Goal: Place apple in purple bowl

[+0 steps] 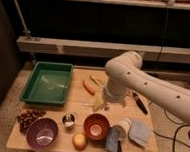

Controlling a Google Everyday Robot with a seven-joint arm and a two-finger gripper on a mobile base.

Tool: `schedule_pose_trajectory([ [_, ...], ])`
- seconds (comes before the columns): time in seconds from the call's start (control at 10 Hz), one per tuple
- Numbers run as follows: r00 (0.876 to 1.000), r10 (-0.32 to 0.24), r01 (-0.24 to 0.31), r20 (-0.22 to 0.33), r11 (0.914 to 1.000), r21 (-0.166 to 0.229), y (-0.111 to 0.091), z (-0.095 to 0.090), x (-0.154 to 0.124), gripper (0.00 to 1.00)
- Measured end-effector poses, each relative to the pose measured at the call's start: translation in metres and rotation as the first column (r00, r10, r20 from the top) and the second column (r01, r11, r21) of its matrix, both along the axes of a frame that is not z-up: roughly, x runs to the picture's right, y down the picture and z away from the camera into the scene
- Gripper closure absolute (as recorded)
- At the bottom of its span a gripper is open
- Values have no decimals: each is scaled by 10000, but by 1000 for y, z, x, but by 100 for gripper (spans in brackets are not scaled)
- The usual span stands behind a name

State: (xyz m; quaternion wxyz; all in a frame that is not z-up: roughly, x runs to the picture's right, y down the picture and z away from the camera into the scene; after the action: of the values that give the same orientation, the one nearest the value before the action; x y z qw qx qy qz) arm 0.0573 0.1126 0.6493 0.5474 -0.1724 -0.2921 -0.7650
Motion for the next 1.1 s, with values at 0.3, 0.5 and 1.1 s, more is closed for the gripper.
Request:
schedule_pose_trajectory([
  [0.3, 9441, -2579, 2478, 2053, 9660, 741, 14, -24, -66, 20],
  [0.5, 8903, -3543, 3361, 2862, 9351, 1120, 24, -33, -85, 20],
  [1.1, 8203, -3893, 3588, 4189, 9208, 1530, 26, -32, -94, 20],
])
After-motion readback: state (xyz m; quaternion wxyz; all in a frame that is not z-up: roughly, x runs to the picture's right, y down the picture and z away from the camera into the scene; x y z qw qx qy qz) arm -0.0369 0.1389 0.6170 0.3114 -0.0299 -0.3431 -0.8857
